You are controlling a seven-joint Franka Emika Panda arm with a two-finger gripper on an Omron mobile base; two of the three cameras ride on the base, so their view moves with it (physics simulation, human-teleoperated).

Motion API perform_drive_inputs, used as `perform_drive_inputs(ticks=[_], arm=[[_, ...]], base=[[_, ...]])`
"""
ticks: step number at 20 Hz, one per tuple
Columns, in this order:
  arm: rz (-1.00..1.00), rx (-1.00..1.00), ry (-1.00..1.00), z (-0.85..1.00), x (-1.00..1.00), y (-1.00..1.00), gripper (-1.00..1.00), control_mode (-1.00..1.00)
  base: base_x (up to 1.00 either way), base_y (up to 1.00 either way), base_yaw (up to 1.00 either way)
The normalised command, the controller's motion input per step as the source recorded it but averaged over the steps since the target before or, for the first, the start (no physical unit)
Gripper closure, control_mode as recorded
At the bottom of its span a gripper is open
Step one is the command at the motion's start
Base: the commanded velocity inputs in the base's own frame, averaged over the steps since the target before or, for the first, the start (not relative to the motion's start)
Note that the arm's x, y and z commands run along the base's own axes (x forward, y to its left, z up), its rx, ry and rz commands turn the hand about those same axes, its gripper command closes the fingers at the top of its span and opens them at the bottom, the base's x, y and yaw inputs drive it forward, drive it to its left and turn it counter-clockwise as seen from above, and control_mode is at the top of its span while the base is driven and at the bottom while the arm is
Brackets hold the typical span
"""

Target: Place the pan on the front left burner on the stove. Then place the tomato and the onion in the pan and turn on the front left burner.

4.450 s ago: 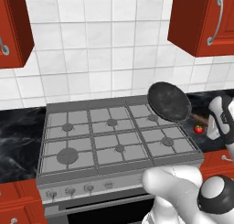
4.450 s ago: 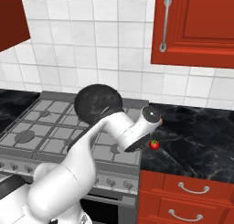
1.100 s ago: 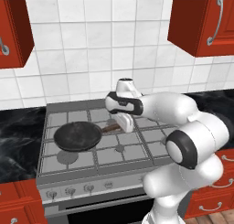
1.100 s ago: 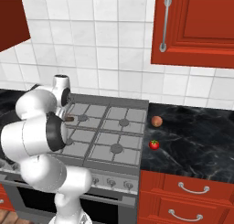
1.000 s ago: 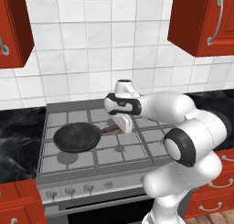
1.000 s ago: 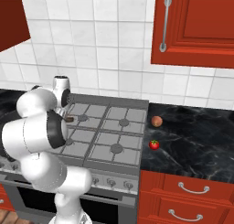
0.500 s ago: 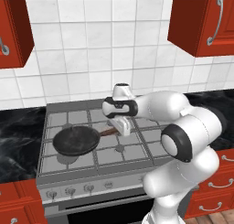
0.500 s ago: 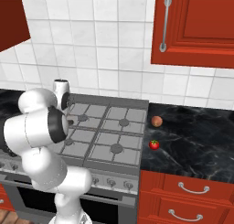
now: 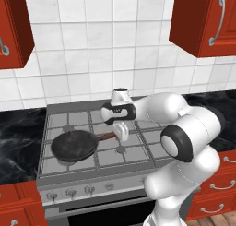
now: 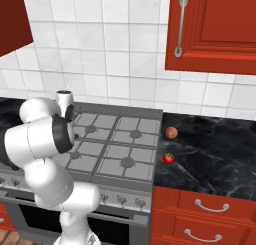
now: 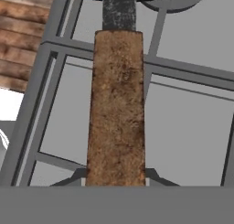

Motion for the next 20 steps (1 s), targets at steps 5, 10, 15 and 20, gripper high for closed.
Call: perform_drive_inputs(ticks=[5,10,15,20], arm=[[0.00,0.00,0.00,-0.11,0.00,0.21,1.00,-1.00],[0.00,0.00,0.00,-0.25,0.02,0.05,1.00,-1.00],[0.00,0.00,0.00,-0.29,0.15,0.00,1.00,-1.00],[0.00,0.00,0.00,-0.23,0.15,0.07,1.00,-1.00]], base=[[0.00,0.00,0.00],[0.00,0.00,0.00],[0.00,0.00,0.00],[0.00,0.00,0.00]])
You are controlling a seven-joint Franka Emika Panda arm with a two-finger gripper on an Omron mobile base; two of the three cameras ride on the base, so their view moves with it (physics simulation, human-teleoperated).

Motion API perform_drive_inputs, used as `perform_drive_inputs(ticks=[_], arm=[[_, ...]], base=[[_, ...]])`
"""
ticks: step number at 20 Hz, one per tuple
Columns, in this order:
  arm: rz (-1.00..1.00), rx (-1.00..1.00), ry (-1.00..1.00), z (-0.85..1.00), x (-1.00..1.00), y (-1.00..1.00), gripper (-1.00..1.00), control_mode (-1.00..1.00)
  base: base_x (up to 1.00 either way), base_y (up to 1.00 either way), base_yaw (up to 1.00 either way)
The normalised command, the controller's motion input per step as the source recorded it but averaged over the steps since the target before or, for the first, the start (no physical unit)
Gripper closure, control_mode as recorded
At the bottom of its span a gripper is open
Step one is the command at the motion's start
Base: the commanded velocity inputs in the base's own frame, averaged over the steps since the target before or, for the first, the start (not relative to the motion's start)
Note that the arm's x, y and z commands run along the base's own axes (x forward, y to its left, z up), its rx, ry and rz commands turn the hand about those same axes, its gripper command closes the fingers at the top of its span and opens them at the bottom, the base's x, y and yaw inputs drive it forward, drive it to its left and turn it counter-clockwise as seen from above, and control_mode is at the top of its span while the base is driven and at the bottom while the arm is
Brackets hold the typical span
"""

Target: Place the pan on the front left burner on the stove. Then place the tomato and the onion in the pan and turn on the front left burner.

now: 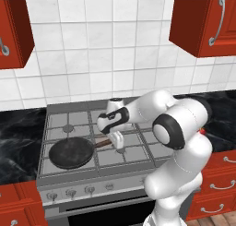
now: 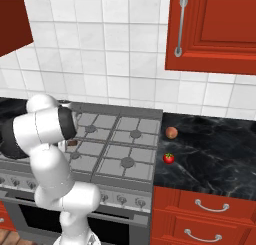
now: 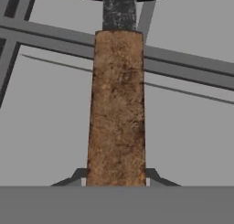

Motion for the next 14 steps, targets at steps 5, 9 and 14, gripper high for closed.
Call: perform_drive_inputs(ticks=[5,9,14], arm=[[0.00,0.00,0.00,-0.16,0.19,0.23,1.00,-1.00],[0.00,0.00,0.00,-0.15,0.22,0.26,1.00,-1.00],[0.00,0.00,0.00,-0.18,0.24,0.20,1.00,-1.00]], base=[[0.00,0.00,0.00],[0.00,0.00,0.00],[0.00,0.00,0.00]])
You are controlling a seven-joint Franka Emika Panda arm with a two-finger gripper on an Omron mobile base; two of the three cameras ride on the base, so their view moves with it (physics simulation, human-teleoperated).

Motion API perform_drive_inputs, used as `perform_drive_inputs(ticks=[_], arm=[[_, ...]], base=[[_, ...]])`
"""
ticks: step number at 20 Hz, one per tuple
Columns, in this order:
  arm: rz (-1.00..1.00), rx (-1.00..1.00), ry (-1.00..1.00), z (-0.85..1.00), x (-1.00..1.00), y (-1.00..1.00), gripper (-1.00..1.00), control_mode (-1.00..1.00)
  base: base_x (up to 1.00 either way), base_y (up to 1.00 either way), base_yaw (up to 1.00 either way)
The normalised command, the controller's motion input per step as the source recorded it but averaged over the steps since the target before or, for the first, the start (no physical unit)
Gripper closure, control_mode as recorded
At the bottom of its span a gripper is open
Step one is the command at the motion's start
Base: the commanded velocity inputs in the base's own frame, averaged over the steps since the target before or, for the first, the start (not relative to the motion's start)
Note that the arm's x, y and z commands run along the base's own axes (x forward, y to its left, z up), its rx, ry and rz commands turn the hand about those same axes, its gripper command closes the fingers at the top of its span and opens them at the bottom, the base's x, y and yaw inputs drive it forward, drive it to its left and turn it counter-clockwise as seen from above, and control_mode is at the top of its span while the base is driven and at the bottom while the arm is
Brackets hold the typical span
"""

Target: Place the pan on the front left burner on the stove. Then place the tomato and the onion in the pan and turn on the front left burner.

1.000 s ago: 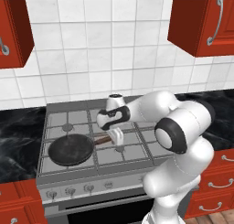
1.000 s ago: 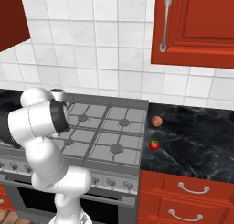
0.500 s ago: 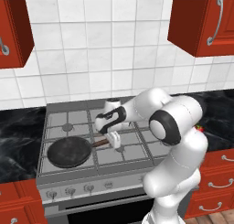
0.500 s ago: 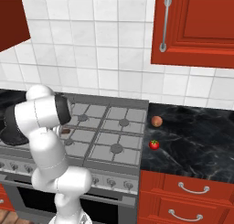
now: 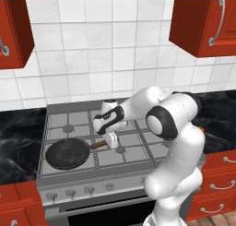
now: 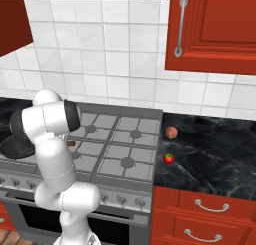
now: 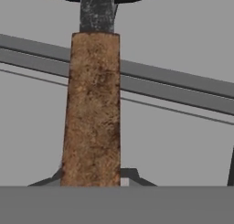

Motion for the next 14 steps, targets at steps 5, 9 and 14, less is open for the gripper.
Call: perform_drive_inputs(ticks=[5,9,14], arm=[[0.00,0.00,-0.02,-0.24,0.24,0.24,1.00,-1.00],[0.00,0.00,-0.04,-0.32,0.20,0.30,1.00,-1.00],[0.00,0.00,-0.04,-0.41,0.14,0.32,1.00,-1.00]], base=[[0.00,0.00,0.00],[0.00,0.00,0.00],[0.00,0.00,0.00]])
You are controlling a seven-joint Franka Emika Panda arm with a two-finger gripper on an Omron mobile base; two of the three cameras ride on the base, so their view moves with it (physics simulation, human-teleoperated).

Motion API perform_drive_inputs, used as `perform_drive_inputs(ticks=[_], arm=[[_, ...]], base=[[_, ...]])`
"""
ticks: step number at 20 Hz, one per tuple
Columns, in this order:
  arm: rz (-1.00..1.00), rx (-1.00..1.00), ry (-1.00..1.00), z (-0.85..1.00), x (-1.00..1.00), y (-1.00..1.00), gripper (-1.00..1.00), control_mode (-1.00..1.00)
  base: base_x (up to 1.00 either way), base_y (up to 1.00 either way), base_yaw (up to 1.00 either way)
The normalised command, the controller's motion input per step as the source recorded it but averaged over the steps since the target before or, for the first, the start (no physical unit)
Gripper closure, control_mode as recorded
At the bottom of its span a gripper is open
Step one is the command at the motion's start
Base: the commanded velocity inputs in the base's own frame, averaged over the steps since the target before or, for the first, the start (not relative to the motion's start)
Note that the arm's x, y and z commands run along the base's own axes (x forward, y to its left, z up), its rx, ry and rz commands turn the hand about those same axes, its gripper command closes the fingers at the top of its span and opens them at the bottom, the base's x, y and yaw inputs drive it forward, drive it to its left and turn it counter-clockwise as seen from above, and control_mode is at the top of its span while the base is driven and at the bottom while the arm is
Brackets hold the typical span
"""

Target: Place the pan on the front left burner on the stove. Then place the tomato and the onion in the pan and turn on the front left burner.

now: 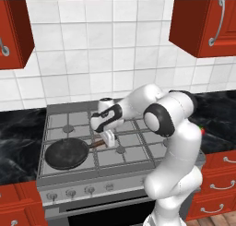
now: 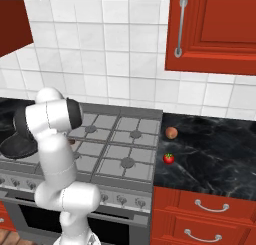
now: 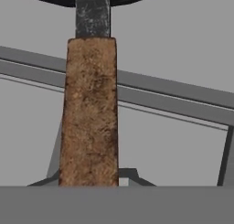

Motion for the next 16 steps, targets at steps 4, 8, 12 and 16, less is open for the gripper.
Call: perform_drive_inputs(ticks=[4,8,12,16], arm=[[0.00,0.00,-0.05,-0.50,0.09,0.32,1.00,-1.00],[0.00,-0.03,-0.05,-0.54,0.00,0.35,-1.00,-1.00],[0.00,-0.02,-0.05,-0.45,-0.01,0.17,-1.00,-1.00],[0.00,0.00,-0.12,-0.32,-0.09,0.00,-1.00,-1.00]], base=[[0.00,0.00,0.00],[0.00,0.00,0.00],[0.00,0.00,0.00],[0.00,0.00,0.00]])
